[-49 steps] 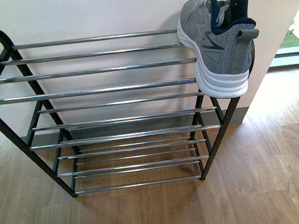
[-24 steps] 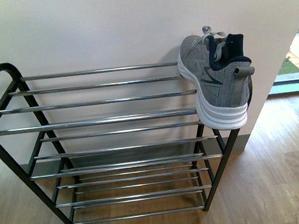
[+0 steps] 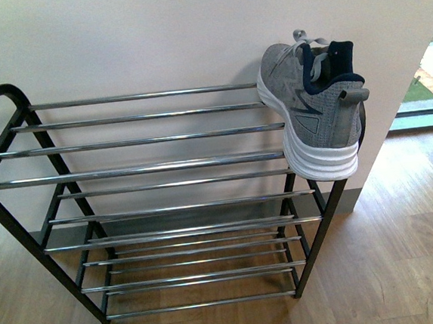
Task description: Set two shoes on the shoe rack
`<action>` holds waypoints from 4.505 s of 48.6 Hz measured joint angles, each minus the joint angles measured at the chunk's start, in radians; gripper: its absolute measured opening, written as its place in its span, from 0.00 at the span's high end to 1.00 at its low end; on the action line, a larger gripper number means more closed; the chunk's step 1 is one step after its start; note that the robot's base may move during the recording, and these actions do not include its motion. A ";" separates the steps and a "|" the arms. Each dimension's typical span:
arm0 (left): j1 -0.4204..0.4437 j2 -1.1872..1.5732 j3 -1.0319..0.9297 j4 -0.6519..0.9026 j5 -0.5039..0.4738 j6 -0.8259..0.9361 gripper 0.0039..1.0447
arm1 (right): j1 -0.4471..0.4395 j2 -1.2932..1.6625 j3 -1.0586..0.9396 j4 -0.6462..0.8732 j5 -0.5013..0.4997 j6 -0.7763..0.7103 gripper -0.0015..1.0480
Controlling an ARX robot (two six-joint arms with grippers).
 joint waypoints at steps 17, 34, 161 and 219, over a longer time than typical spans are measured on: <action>0.000 0.000 0.000 0.000 0.000 0.000 0.97 | 0.000 -0.227 -0.002 -0.207 0.000 0.000 0.98; 0.000 0.000 0.000 0.000 0.000 0.000 0.97 | 0.000 -0.409 -0.002 -0.381 0.000 0.000 0.98; 0.424 0.673 0.320 1.085 0.832 0.823 0.97 | 0.002 -0.751 -0.002 -0.727 0.000 -0.002 0.09; 0.390 1.425 1.039 0.939 1.035 0.558 0.97 | 0.002 -0.751 -0.002 -0.727 0.000 -0.002 0.09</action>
